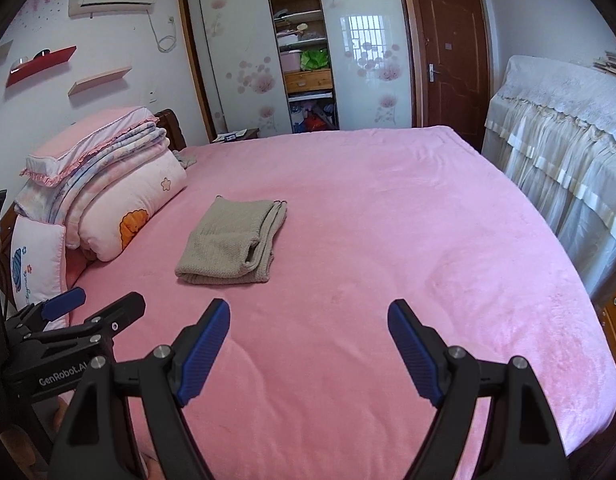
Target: Fold large clothes
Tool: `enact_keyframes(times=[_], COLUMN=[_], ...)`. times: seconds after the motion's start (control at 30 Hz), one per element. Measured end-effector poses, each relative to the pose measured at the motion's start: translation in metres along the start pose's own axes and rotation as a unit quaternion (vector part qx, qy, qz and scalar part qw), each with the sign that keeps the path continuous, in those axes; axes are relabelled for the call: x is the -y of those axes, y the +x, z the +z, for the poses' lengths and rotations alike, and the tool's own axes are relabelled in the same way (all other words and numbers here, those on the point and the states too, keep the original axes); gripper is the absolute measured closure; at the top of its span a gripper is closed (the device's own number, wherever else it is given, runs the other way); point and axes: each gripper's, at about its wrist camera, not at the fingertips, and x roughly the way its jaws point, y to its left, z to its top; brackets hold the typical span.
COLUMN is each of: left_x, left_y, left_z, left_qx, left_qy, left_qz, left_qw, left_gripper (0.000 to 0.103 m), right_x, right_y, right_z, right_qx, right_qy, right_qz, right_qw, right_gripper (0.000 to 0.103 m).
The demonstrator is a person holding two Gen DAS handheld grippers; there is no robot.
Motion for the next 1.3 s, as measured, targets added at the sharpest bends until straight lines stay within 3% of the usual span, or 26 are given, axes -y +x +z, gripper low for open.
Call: enact_keyframes(times=[0.23, 0.63, 1.3], left_x=[0.026, 0.061, 0.064], left_y=[-0.013, -0.016, -0.018], left_z=[-0.004, -0.016, -0.027], left_qx=[0.018, 0.002, -0.019], left_qy=[0.023, 0.035, 0.026], left_qz=[-0.008, -0.012, -0.007], left_qw=[0.9996, 0.9993, 0.9995], left_gripper=[0.001, 0.001, 0.001], right_x=[0.019, 0.039, 0.047], right_y=[-0.014, -0.022, -0.028], right_z=[-0.008, -0.021, -0.030], right_qx=[-0.004, -0.015, -0.013], right_qy=[0.008, 0.009, 0.007], right_qz=[-0.014, -0.029, -0.029], right_qw=[1.000, 0.999, 0.999], right_gripper=[0.021, 0.021, 0.021])
